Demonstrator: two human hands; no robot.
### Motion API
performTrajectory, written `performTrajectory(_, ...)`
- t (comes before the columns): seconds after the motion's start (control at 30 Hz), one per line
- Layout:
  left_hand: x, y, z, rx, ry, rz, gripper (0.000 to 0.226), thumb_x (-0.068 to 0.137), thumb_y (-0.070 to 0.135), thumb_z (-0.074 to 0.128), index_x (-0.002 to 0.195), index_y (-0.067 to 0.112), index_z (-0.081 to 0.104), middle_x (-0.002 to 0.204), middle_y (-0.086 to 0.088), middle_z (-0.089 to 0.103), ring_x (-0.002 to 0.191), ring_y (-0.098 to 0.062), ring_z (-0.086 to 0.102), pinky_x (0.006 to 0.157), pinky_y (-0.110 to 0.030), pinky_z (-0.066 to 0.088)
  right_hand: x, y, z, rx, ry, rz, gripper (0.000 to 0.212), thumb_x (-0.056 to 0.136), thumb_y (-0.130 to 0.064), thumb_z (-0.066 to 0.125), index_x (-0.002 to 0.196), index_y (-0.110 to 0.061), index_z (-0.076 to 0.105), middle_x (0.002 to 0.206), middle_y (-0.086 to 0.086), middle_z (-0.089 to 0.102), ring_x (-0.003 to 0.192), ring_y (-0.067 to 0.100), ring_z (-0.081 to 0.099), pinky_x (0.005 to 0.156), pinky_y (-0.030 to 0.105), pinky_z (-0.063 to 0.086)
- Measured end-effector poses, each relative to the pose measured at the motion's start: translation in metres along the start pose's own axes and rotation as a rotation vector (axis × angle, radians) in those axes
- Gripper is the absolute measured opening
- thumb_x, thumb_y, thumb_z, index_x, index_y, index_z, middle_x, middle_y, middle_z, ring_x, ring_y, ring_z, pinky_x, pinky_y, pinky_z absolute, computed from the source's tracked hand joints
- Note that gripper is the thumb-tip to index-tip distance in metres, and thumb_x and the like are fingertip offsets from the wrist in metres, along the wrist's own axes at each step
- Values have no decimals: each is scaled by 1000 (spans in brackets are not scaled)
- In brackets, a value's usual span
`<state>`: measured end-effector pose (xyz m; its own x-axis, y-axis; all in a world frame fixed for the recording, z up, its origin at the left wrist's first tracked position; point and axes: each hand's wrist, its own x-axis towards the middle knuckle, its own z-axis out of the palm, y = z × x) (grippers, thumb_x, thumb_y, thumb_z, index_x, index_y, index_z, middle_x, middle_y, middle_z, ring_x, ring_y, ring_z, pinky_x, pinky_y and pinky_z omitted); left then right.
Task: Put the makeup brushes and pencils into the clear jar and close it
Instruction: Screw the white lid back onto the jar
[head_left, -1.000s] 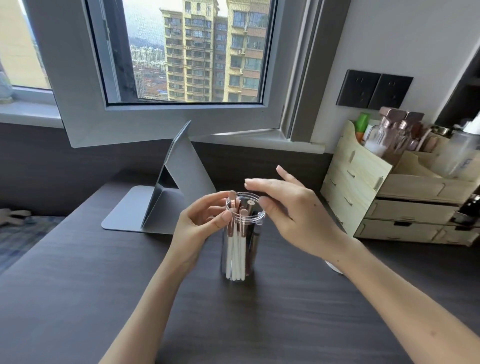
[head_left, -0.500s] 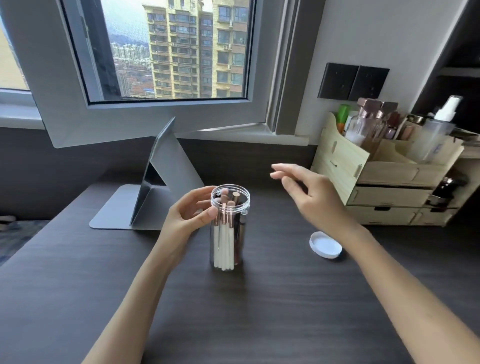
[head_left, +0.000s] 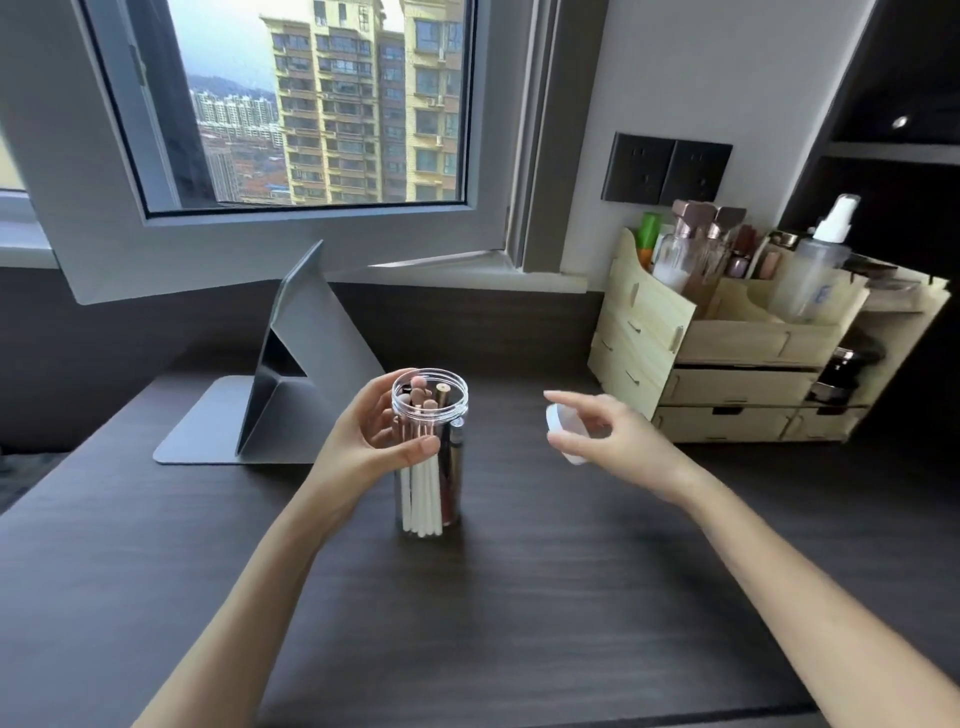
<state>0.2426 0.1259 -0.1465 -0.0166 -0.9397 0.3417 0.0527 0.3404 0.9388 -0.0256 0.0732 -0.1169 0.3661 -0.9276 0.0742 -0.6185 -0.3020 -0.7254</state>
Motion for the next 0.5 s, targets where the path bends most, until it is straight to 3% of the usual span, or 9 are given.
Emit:
performTrajectory(0.1, 0, 1, 0, 11, 16, -7, 69, 51, 24, 82, 116, 29, 59, 115, 5, 70, 109, -14, 63, 92, -26, 51, 1, -52, 10, 727, 51, -175, 33, 78, -26, 73, 106, -33, 58, 107, 6, 62, 102, 21, 62, 93, 37, 50)
performTrajectory(0.17, 1, 1, -1, 17, 21, -11, 70, 51, 23, 83, 117, 27, 59, 115, 5, 70, 108, -14, 64, 88, -24, 52, 6, -75, 23, 939, 77, -232, 38, 68, -25, 75, 97, -24, 50, 106, 10, 63, 97, 19, 60, 90, 32, 50)
performTrajectory(0.27, 1, 1, -2, 28, 25, -19, 69, 52, 21, 83, 116, 27, 60, 114, 2, 70, 107, -17, 64, 88, -27, 52, 15, -88, 48, 876, 92, -250, 31, 77, -12, 71, 88, -16, 42, 110, 13, 60, 92, 11, 63, 75, 16, 52)
performTrajectory(0.37, 0, 0, -4, 57, 33, -39, 67, 54, 23, 84, 115, 25, 57, 113, -2, 70, 105, -19, 65, 83, -26, 53, 19, -81, 61, 693, 15, -247, 27, 80, -7, 70, 80, -15, 44, 120, 9, 62, 102, 13, 65, 75, 19, 54)
performTrajectory(0.5, 2, 2, -6, 108, 37, -60, 64, 57, 17, 85, 112, 22, 53, 110, 2, 68, 99, -9, 66, 77, -18, 51, 27, -73, 56, 631, -92, -288, 25, 82, -7, 68, 75, -17, 47, 120, 3, 64, 98, 6, 68, 74, 18, 53)
